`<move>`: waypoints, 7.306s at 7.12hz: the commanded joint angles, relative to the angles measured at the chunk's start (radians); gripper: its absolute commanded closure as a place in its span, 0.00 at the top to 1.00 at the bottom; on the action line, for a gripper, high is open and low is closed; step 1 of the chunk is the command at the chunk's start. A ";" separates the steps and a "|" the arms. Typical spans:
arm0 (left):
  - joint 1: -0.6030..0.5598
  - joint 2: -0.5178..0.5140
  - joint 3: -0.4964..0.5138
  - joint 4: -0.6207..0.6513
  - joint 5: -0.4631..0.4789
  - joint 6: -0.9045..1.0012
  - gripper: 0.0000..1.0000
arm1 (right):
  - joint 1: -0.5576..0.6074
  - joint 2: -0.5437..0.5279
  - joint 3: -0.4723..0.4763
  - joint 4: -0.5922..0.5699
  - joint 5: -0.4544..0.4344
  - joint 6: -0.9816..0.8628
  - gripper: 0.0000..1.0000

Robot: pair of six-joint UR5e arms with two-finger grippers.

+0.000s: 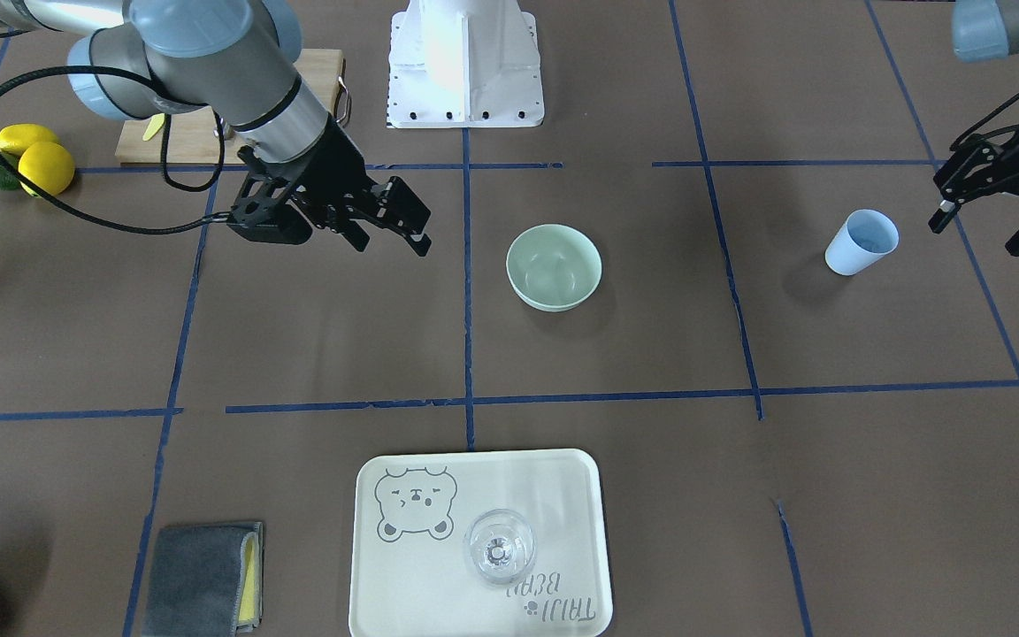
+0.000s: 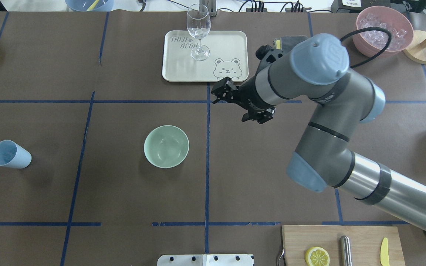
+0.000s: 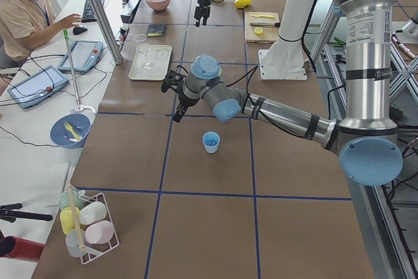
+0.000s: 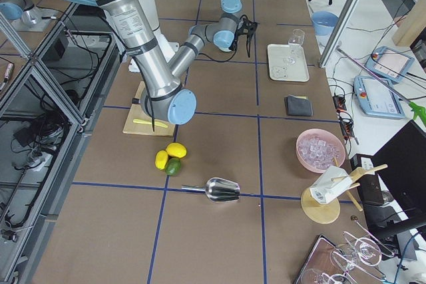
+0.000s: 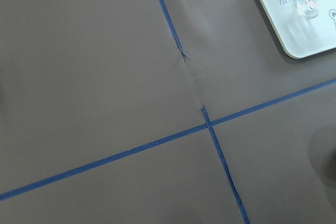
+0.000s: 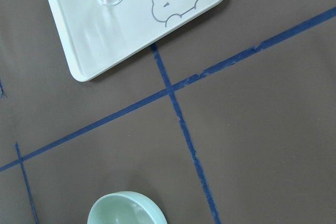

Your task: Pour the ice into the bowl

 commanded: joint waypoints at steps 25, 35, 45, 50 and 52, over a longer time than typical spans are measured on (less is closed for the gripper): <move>1.007 0.122 0.472 -0.530 1.597 -0.733 0.99 | 0.015 -0.053 -0.004 0.001 -0.020 -0.036 1.00; 0.866 -0.071 0.420 -0.790 1.458 -0.187 0.00 | 0.020 -0.056 0.008 -0.001 -0.018 -0.038 1.00; 0.884 -0.333 0.150 -0.139 1.492 0.668 0.00 | 0.071 -0.188 0.040 -0.002 -0.006 -0.136 1.00; 0.905 -0.491 0.141 0.427 1.415 0.921 0.00 | 0.069 -0.191 0.039 -0.002 -0.008 -0.134 1.00; 0.913 -0.536 0.135 0.593 1.381 0.959 0.00 | 0.069 -0.190 0.039 -0.002 -0.008 -0.131 1.00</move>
